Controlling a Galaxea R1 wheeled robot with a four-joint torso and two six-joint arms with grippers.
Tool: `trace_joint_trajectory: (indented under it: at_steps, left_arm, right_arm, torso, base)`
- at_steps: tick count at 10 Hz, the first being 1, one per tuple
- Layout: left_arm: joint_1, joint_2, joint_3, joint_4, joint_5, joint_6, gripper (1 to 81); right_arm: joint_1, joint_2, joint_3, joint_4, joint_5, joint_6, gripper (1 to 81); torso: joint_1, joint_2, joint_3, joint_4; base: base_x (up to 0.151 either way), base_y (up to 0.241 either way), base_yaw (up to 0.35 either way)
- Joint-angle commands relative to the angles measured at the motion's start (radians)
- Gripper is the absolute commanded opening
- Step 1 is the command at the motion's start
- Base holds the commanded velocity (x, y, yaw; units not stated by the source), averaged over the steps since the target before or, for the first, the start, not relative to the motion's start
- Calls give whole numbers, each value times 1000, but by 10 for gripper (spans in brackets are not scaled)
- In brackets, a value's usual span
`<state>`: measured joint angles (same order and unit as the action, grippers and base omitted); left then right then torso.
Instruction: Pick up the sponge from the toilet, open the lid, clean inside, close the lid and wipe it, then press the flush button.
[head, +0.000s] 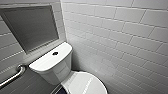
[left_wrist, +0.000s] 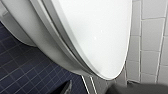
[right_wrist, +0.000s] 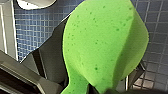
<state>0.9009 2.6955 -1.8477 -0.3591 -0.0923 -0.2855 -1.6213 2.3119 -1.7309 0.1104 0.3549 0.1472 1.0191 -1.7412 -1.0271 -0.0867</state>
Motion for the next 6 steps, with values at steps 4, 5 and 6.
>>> trace_joint_trajectory:
  at_steps: [4,5,6]
  left_arm:
    - [-127,52,-76,-4,5,-23,811]
    - [-131,63,-93,-4,8,-21,811]
    - [-131,64,-93,-4,10,-23,811]
  right_arm:
    - [-6,-46,13,-15,-63,5,10]
    - [-4,-43,11,-14,-63,5,10]
    - [-6,-43,11,-12,-63,6,10]
  torso:
    - [0,0,0,0]
    - [0,0,0,0]
    - [0,0,0,0]
  base:
    - [0,0,0]
    - [0,0,0]
    - [0,0,0]
